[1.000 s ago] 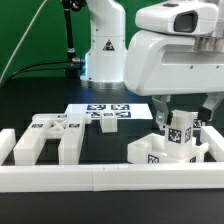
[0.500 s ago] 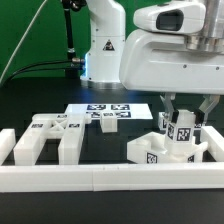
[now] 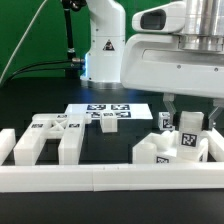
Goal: Assemble chair
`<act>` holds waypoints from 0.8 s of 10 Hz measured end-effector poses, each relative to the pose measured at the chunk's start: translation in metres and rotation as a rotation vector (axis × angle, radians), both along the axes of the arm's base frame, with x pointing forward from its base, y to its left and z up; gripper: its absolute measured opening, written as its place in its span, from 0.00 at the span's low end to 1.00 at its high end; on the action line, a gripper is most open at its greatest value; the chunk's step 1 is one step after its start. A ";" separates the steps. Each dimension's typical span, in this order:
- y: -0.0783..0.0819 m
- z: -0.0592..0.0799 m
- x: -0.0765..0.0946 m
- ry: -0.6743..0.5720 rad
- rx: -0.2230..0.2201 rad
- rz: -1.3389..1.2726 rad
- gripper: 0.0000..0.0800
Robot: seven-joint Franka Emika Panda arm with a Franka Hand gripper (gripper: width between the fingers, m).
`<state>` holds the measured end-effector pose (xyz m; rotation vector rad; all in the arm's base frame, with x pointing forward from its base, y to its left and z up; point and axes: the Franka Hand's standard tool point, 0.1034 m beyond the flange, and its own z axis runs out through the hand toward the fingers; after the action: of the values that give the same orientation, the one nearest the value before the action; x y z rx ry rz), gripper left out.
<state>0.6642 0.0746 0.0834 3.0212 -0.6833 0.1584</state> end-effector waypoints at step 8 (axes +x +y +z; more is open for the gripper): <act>0.024 -0.003 -0.009 -0.076 0.175 -0.765 0.36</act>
Offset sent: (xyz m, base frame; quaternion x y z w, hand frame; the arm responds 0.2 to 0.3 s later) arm 0.0013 0.0187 -0.0144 0.0307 0.0031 0.2005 0.9792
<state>0.6553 0.0990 0.0805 2.6578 -1.8599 0.1849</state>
